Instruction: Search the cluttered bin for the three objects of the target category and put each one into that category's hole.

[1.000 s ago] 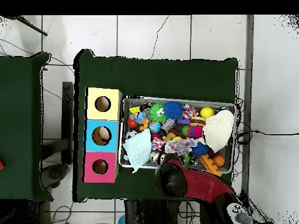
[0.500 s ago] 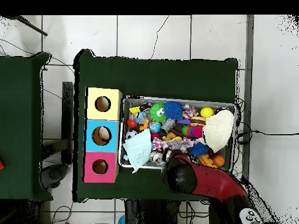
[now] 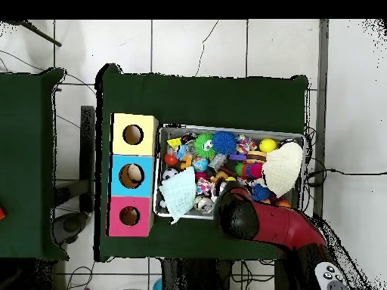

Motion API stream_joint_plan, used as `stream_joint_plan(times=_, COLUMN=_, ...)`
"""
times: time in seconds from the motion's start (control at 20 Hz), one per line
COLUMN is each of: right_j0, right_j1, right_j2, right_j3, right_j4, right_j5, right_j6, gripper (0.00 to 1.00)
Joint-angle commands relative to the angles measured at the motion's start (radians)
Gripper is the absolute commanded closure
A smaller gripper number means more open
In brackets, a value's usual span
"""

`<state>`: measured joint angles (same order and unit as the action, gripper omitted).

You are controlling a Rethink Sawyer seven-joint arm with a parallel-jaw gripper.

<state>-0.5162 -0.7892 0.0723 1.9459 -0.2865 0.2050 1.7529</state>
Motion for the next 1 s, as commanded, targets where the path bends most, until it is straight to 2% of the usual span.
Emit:
stream_joint_plan(times=0.05, right_j0=0.018, right_j1=0.044, right_j2=0.071, right_j3=-0.125, right_j4=-0.002, right_j5=0.1, right_j6=0.029, gripper=0.0)
stream_joint_plan(times=0.45, right_j0=0.038, right_j1=0.044, right_j2=0.053, right_j3=-0.153, right_j4=0.003, right_j5=0.134, right_j6=0.033, gripper=0.0)
stream_joint_plan(times=0.8, right_j0=0.085, right_j1=0.108, right_j2=0.001, right_j3=-0.182, right_j4=-0.023, right_j5=0.054, right_j6=0.074, gripper=0.0)
stream_joint_plan(times=1.0, right_j0=0.09, right_j1=0.135, right_j2=-0.001, right_j3=-0.178, right_j4=-0.025, right_j5=0.018, right_j6=0.085, gripper=0.0)
